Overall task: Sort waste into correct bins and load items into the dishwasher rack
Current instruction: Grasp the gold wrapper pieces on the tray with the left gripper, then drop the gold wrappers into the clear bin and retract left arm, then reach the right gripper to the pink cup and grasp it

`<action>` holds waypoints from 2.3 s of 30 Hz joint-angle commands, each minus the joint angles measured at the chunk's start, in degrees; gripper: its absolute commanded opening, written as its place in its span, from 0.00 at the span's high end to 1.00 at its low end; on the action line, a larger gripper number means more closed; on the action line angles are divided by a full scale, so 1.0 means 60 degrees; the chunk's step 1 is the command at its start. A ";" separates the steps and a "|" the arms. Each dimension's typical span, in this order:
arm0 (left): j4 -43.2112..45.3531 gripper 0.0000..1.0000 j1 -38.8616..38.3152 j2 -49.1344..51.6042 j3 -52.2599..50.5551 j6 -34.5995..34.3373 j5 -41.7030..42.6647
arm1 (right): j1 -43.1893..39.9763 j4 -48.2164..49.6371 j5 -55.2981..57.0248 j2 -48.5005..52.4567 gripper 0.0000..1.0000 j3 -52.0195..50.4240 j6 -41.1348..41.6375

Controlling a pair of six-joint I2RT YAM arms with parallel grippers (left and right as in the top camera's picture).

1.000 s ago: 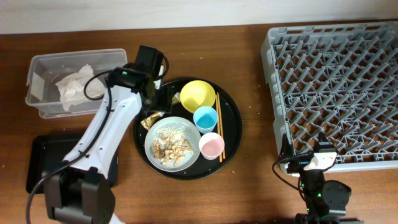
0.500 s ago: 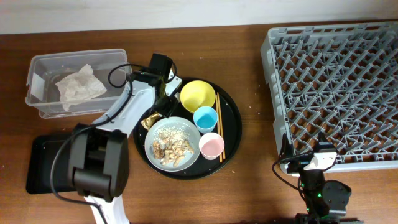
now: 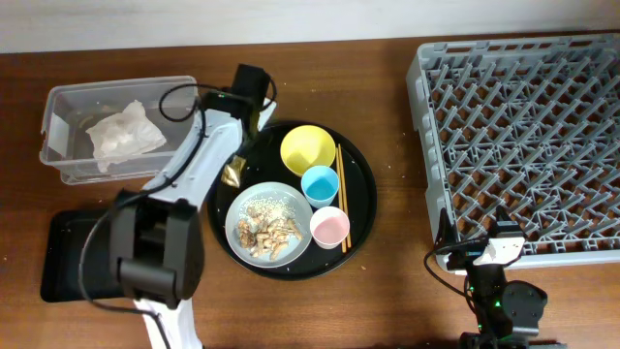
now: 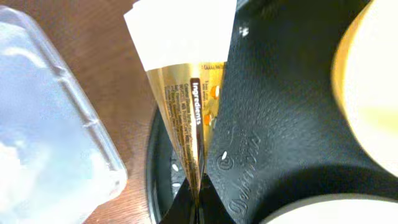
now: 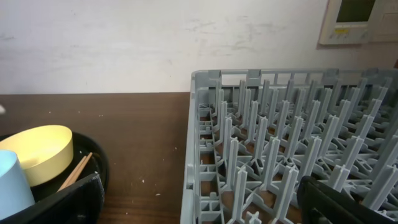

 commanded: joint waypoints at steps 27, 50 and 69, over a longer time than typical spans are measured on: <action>-0.3978 0.01 0.6849 -0.5144 0.0951 -1.0174 0.1483 | -0.0062 -0.0058 0.0040 -0.0062 0.02 -0.0051 -0.0036; -0.4109 0.01 0.6849 -0.5147 0.0951 -1.0174 -0.1355 | -0.0069 0.4535 -0.8644 -0.0062 0.02 -0.0051 0.3067; -0.4109 0.01 0.6849 -0.5147 0.0951 -1.0174 -0.1355 | 0.2623 0.2874 -0.8776 0.9286 0.02 0.6612 0.2586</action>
